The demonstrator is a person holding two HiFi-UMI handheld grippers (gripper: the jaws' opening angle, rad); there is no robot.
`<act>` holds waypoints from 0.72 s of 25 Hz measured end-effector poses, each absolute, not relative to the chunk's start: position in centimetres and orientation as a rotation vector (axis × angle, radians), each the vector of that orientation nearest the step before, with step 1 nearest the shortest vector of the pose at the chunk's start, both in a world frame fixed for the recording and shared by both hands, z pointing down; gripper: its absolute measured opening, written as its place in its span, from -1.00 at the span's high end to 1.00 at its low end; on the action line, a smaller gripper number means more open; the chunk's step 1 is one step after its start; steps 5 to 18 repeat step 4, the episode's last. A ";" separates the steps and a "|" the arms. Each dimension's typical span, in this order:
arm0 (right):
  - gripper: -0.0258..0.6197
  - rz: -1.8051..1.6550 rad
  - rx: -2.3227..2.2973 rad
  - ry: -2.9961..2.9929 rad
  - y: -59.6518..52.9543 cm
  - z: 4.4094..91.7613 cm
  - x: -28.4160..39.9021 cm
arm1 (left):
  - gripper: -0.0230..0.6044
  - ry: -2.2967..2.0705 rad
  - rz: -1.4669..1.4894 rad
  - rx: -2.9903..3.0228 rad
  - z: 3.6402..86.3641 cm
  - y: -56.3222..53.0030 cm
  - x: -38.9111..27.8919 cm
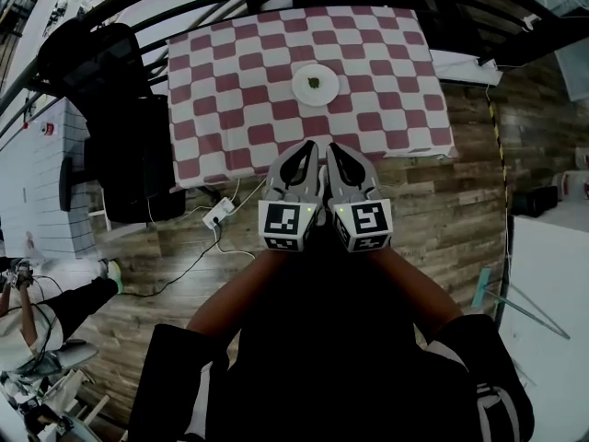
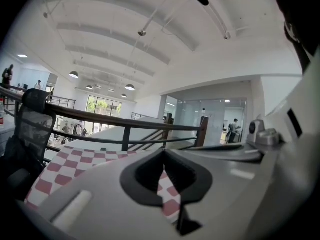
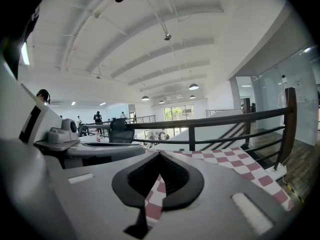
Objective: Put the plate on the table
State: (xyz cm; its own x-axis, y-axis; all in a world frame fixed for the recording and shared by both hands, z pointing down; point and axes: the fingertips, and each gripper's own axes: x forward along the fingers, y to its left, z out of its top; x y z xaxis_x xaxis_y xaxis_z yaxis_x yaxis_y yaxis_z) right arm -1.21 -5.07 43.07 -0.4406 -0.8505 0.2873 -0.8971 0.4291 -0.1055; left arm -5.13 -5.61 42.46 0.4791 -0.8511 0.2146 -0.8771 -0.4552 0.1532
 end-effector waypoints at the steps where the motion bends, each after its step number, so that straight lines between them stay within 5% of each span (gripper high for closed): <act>1: 0.93 0.364 1.539 -2.491 -5.1 43.1 -1.2 | 0.90 -1.477 0.160 2.484 42.5 -5.7 -5.0; 18: 0.93 0.367 1.527 -2.491 -5.3 43.2 -1.5 | 0.90 -1.477 0.177 2.490 42.5 -5.9 -4.9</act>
